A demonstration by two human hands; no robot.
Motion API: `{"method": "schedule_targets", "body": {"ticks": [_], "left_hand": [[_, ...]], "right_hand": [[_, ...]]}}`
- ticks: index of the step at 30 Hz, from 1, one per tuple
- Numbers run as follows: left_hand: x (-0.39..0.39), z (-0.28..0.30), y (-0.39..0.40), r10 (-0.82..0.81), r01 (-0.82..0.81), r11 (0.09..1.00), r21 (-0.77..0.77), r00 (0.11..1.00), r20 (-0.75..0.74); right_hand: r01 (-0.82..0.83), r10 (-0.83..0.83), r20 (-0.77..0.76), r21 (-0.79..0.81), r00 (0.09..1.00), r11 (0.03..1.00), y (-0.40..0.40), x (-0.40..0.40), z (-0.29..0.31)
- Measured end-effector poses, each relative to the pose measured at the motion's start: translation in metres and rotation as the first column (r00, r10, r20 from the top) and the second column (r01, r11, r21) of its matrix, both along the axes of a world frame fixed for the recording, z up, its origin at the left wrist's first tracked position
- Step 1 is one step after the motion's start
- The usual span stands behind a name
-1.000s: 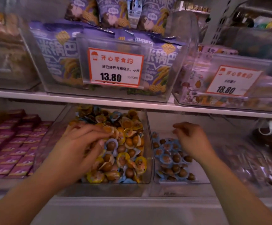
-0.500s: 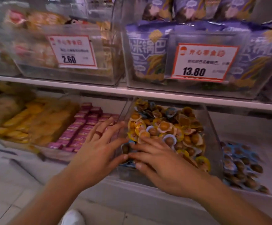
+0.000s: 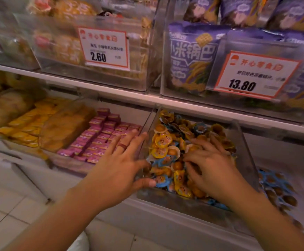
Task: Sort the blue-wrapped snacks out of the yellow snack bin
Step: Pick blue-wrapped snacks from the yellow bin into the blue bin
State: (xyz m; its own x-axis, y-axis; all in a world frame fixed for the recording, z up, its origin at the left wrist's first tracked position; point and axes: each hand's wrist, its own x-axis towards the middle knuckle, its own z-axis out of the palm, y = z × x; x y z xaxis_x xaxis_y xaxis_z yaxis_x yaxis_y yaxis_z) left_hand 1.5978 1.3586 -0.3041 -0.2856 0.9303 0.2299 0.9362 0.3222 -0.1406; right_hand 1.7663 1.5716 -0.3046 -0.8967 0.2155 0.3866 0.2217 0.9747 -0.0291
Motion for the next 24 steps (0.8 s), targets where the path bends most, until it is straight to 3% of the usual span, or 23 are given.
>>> {"method": "schedule_targets", "body": {"ticks": [3, 8, 11, 15, 19, 21, 24], "left_hand": [[0.009, -0.001, 0.003, 0.039, -0.042, 0.999, -0.03, 0.994, -0.098], [0.014, -0.001, 0.009, 0.082, -0.082, 0.997, 0.006, 0.995, -0.06], [0.009, 0.001, 0.009, 0.02, -0.021, 0.997, 0.072, 1.0, 0.019], [0.001, 0.006, 0.005, -0.091, 0.026, 0.962, 0.272, 0.97, 0.227], [0.002, 0.015, 0.005, -0.136, -0.124, 0.831, 0.542, 0.899, 0.415], [0.004, 0.018, 0.007, -0.151, -0.279, 0.737, 0.615, 0.82, 0.552], [0.006, 0.018, 0.011, -0.197, -0.468, 0.597, 0.652, 0.702, 0.684]], "right_hand": [[-0.107, 0.099, -0.133, -0.047, 0.986, 0.993, -0.018, -0.008, 0.003], [-0.09, 0.123, 0.179, -0.183, 0.976, 0.979, -0.027, -0.023, -0.006], [-0.098, 0.119, 0.091, -0.206, 0.989, 0.974, -0.022, -0.026, -0.005], [-0.123, 0.106, -0.103, -0.179, 0.989, 0.976, -0.021, -0.022, -0.002], [-0.191, 0.117, -0.222, -0.351, 0.968, 0.917, -0.025, -0.013, 0.015], [-0.207, 0.173, -0.118, -0.417, 0.978, 0.885, -0.03, -0.011, 0.018], [-0.207, 0.272, 0.131, -0.373, 0.953, 0.904, -0.044, -0.012, 0.008]]}}
